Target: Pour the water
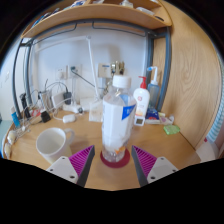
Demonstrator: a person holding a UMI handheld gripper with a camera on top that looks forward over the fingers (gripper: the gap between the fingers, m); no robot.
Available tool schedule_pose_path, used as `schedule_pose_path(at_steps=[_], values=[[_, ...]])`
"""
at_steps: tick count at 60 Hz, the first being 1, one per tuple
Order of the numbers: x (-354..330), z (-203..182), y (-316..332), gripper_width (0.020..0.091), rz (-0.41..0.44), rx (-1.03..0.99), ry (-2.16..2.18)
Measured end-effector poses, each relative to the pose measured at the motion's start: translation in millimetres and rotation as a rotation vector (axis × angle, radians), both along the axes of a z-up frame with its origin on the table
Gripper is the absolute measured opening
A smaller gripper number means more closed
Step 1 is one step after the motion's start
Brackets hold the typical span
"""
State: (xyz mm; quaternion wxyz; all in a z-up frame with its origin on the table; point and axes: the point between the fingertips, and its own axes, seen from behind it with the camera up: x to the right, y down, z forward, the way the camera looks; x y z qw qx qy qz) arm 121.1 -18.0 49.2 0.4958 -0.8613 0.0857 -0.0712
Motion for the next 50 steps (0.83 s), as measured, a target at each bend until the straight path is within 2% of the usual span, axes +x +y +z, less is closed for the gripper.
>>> schedule_pose_path(at_steps=[7,17,33,41,50], values=[[-6,-3,-44,0.0740,0.022,-0.102,0.004],[-9,38,-82,0.0737,0.036,-0.125,0.009],[-51,109,-105,0.0740,0.127,-0.084,0.064],[-74,122,-115,0.0742,0.168,-0.077,0.067],[-94,128,-120,0.0742,0.177,-0.065,0.078]])
